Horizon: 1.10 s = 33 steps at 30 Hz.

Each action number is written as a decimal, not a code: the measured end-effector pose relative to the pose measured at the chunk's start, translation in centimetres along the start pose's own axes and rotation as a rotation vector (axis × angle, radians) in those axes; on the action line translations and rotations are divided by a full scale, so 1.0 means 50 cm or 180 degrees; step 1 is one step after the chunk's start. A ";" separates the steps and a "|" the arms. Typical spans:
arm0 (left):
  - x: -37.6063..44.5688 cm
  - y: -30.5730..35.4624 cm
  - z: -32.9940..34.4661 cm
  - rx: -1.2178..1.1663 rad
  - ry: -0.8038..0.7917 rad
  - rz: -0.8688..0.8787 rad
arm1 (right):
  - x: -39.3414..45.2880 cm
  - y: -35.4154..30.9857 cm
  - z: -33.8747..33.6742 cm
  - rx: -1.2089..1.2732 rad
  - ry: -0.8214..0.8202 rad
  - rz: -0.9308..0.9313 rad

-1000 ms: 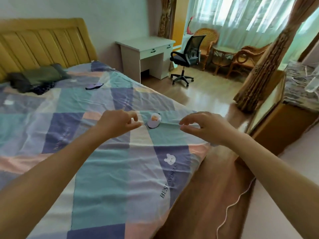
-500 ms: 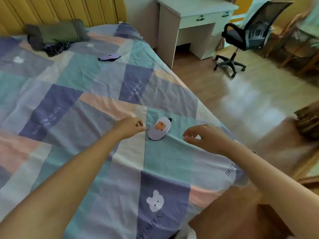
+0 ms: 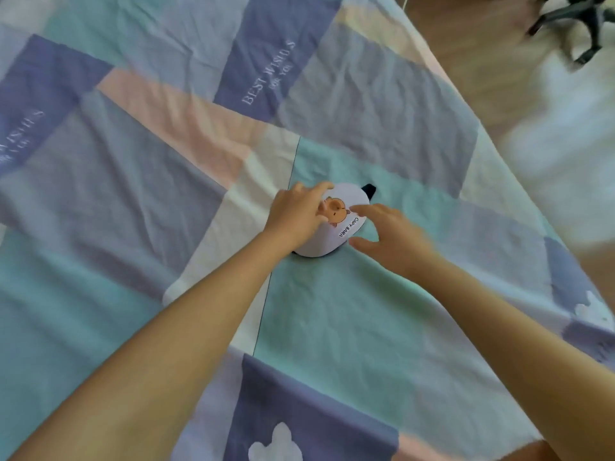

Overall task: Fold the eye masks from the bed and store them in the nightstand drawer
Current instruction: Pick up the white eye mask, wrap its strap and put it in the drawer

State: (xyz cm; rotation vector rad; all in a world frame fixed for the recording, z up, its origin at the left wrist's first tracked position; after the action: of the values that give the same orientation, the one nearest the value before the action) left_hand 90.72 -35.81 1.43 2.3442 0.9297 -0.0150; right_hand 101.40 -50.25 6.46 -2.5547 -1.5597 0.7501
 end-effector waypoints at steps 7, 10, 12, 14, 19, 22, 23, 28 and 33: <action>0.009 -0.037 0.010 -0.0767 -0.0352 -0.0722 | 0.065 0.003 0.082 0.0683 -0.0024 0.0160; -0.005 -0.020 0.007 -0.1468 -0.0248 -0.0484 | 0.064 0.006 0.096 0.0622 -0.0050 0.0160; -0.017 0.000 -0.006 -0.2007 -0.0085 -0.0252 | 0.056 0.006 0.090 0.0673 0.0124 0.0127; -0.028 0.016 -0.024 -0.2428 0.0122 -0.0114 | 0.046 -0.002 0.076 0.0917 0.0343 0.0154; -0.054 0.008 -0.062 -0.2954 0.0650 0.0002 | 0.025 -0.032 0.045 0.1677 0.0771 0.0130; -0.069 -0.019 -0.082 -0.2627 0.0265 0.0063 | 0.017 -0.047 0.033 0.1797 0.0736 -0.0072; -0.076 -0.025 -0.089 -0.2562 -0.0093 -0.0039 | 0.015 -0.053 0.031 0.1845 0.0653 -0.0158; -0.115 -0.032 -0.117 -0.3298 -0.0326 -0.0351 | -0.004 -0.092 0.027 0.3926 0.0618 0.0306; -0.158 -0.034 -0.126 -0.4750 0.0457 -0.0819 | -0.056 -0.156 0.066 0.3754 0.0175 0.0472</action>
State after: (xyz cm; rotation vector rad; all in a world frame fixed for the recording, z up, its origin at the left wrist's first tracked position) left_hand 82.41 -36.31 7.44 0.8475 0.8191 0.5487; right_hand 92.52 -49.46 6.88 -1.7367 -0.5490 1.1287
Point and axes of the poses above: each hand's wrist, its own x-axis towards the middle knuckle, its own z-axis out of the palm, y = z × x, the point moved 1 cm from there along x, towards the middle knuckle, and after that the axes turned 10 degrees about -x, right-handed, at the moved point
